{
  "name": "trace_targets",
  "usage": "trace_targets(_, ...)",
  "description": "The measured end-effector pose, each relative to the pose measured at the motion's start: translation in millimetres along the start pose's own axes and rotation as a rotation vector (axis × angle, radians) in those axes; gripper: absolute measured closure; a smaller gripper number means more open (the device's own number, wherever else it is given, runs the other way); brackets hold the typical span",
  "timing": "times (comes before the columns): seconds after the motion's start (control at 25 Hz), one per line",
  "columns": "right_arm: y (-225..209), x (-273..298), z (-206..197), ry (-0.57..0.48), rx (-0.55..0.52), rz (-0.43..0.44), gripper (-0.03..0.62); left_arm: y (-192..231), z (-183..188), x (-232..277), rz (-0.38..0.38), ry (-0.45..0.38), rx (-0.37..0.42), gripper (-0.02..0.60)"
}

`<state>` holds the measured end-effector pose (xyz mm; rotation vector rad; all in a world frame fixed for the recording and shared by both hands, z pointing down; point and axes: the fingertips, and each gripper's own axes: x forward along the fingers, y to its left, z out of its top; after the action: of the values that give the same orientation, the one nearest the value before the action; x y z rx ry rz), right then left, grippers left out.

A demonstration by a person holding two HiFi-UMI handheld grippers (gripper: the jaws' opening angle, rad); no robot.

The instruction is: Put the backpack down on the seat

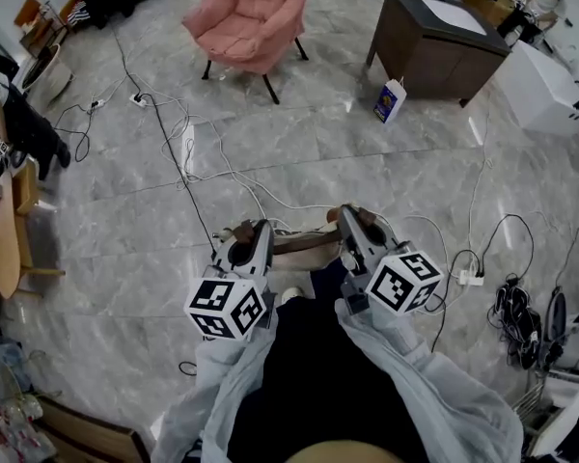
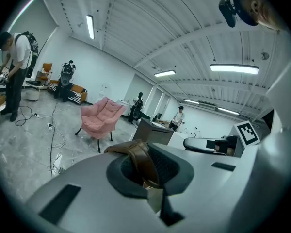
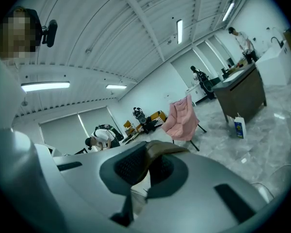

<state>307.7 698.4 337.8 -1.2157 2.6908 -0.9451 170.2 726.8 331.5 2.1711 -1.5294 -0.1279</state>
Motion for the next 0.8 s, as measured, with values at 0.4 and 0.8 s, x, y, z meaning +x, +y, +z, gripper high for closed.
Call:
trace_targets(0.4,-20,57,8,0.054,-0.01,0.019,0.586,36,-2,31,0.049,0.015,-0.064,0.568)
trace_targets(0.8,-50,140,44,0.101,-0.044,0.11,0.586,75,31,103,0.102,-0.003,-0.111,0.568)
